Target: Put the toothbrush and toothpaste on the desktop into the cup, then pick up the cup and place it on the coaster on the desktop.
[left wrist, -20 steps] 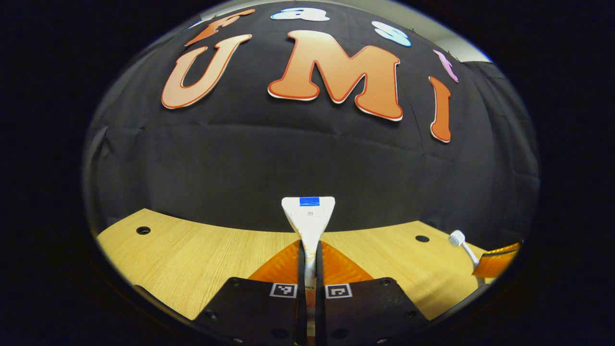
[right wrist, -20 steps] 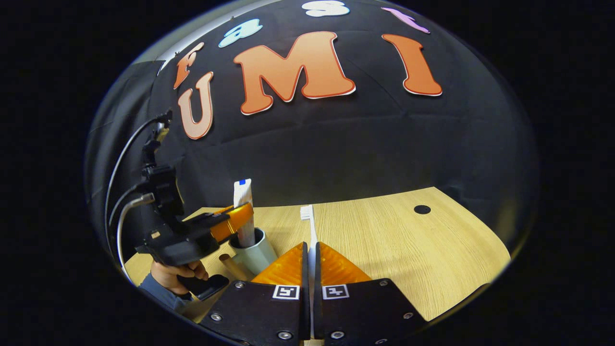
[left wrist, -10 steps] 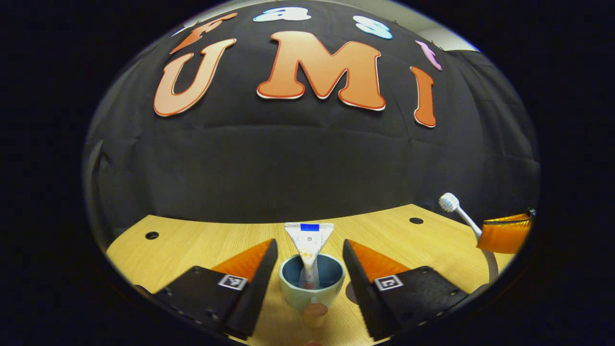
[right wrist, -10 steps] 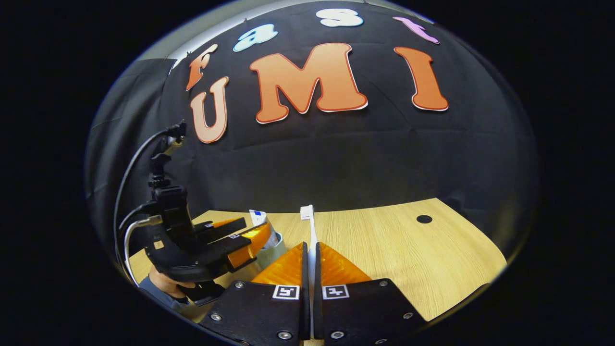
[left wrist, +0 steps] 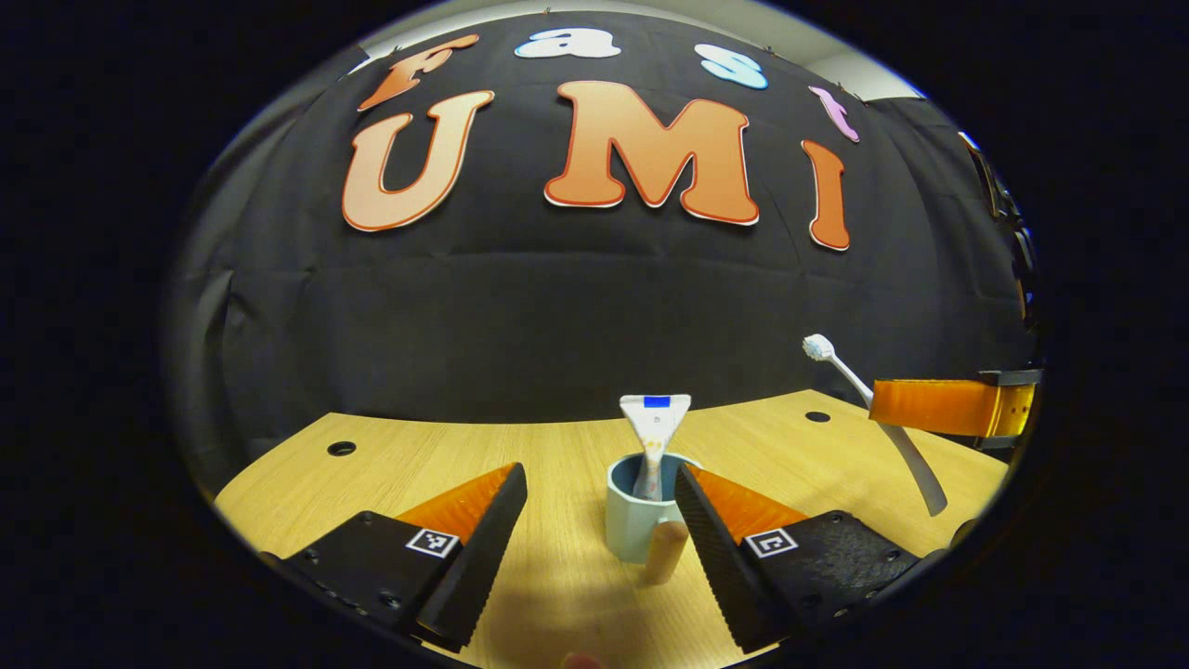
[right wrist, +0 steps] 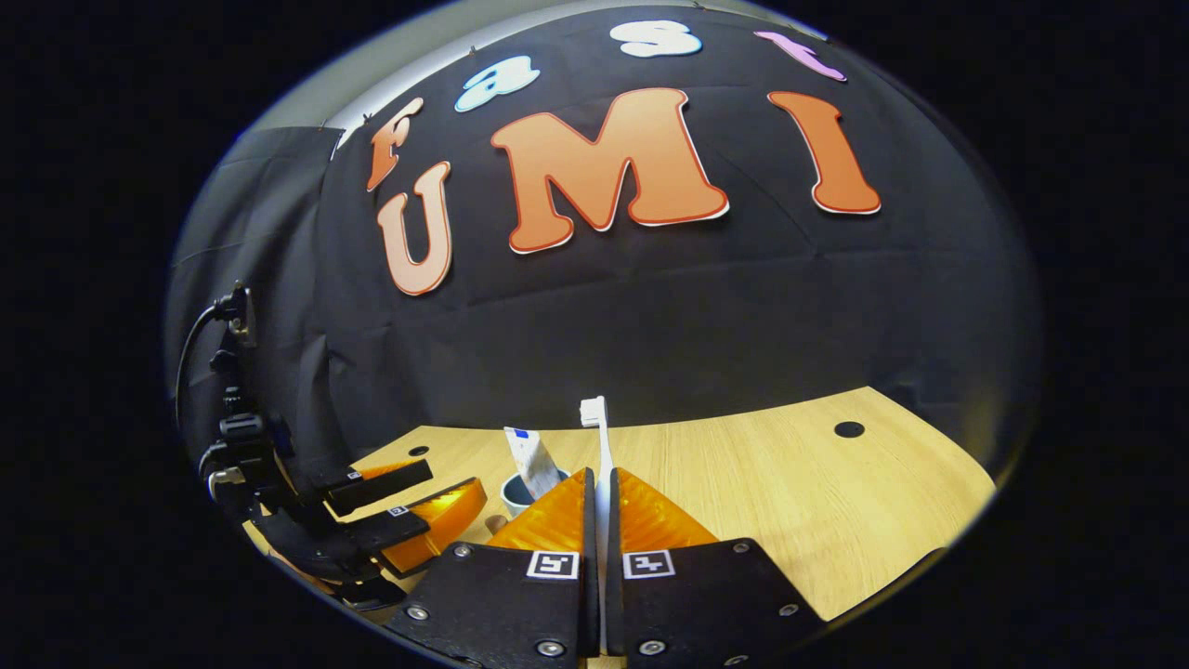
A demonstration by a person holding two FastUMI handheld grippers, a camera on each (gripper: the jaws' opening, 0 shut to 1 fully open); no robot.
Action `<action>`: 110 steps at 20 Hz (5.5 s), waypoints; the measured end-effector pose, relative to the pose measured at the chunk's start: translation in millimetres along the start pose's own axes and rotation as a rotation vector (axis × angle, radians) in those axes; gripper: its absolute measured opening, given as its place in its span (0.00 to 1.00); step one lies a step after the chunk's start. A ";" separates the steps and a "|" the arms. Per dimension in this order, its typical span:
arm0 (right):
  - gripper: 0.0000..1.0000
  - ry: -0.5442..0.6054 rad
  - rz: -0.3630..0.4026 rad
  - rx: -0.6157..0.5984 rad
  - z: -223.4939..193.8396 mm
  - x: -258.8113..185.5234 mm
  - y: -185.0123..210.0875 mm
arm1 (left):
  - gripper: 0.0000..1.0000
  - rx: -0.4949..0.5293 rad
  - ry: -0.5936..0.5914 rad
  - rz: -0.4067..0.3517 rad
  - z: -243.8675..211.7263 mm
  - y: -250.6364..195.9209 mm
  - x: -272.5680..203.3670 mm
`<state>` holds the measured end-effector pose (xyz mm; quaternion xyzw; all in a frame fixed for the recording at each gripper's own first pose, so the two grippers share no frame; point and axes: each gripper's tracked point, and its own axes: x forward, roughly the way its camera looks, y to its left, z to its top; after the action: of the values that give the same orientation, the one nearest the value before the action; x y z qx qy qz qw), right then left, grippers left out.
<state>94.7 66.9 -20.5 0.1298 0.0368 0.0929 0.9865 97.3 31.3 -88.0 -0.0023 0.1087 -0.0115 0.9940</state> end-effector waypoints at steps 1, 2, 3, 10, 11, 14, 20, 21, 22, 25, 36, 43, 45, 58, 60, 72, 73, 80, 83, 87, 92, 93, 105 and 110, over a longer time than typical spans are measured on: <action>0.03 -0.001 0.012 0.015 -1.8 3.2 5.1 | 0.95 -0.003 -0.001 0.010 0.0 5.7 -4.8; 0.03 0.002 0.025 0.028 -3.8 7.7 8.1 | 0.96 -0.008 -0.004 0.025 0.0 10.9 -8.1; 0.03 0.000 0.033 0.038 -4.7 11.0 10.2 | 0.97 -0.012 -0.005 0.035 -1.0 15.6 -10.4; 0.03 -0.090 0.063 0.065 22.9 49.6 21.2 | 0.96 0.003 -0.004 0.041 -3.7 23.3 -17.2; 0.03 -0.107 0.068 0.067 26.5 55.9 23.0 | 0.97 -0.001 -0.013 0.039 -1.7 24.3 -17.9; 0.03 -0.128 0.085 0.092 32.8 74.9 30.8 | 0.96 0.000 -0.011 0.041 -4.4 26.4 -18.0; 0.03 -0.150 0.126 0.096 33.4 107.0 52.5 | 0.96 0.011 -0.019 0.071 -4.2 40.0 -20.3; 0.03 -0.158 0.132 0.093 30.9 108.8 52.5 | 0.96 0.008 -0.020 0.072 -3.1 40.7 -20.2; 0.03 -0.158 0.138 0.093 27.6 110.9 52.7 | 0.96 0.005 -0.015 0.069 -5.4 40.4 -19.6; 0.03 -0.161 0.157 0.129 25.7 125.9 61.5 | 0.96 -0.005 -0.010 0.067 -7.3 39.4 -18.9; 0.03 -0.248 0.219 0.233 27.4 149.2 72.1 | 0.96 -0.016 -0.002 0.073 -10.5 39.1 -19.5; 0.16 -0.240 0.208 0.218 18.0 144.0 64.2 | 0.96 -0.018 0.010 0.069 -12.8 38.0 -20.1; 0.16 -0.223 0.196 0.236 13.2 146.8 58.2 | 0.96 -0.020 0.010 0.069 -12.1 37.3 -20.9; 0.16 -0.201 0.226 0.241 8.2 129.2 57.9 | 0.96 -0.020 0.011 0.070 -11.4 39.3 -21.6; 0.16 -0.190 0.218 0.243 3.8 127.4 54.2 | 0.96 -0.035 0.008 0.057 -14.5 35.8 -20.8; 0.39 -0.112 0.267 -0.047 24.2 55.0 85.5 | 0.97 -0.192 -0.052 0.060 20.8 78.6 -56.3; 0.47 -0.094 0.284 -0.070 21.2 51.6 94.8 | 0.97 -0.189 -0.057 0.066 23.7 83.4 -64.8; 0.74 0.135 0.374 -0.159 -31.1 54.2 157.6 | 0.97 -0.147 -0.067 0.163 26.7 149.7 -139.5; 0.74 0.267 0.426 -0.224 -60.0 57.0 188.8 | 0.97 -0.150 -0.051 0.211 18.2 182.4 -171.4; 0.74 0.498 0.536 -0.285 -124.1 60.3 225.9 | 0.97 -0.163 -0.022 0.254 2.9 211.4 -199.9; 0.72 0.724 0.592 -0.343 -161.1 66.9 236.3 | 0.97 -0.181 0.016 0.294 -22.3 232.1 -228.0; 0.70 0.748 0.603 -0.364 -165.2 67.5 240.3 | 0.97 -0.191 0.024 0.297 -28.1 235.0 -231.5; 0.08 0.835 0.516 -0.492 -178.9 69.6 245.5 | 0.97 -0.260 0.073 0.337 -65.5 253.7 -259.0; 0.01 0.752 0.492 -0.371 -155.7 74.5 251.0 | 0.98 -0.281 0.088 0.318 -70.0 245.3 -253.6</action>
<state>109.1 358.3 -108.1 -0.0858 0.3419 0.3687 0.8601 -159.8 282.3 -103.3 -0.1234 0.1517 0.1606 0.9675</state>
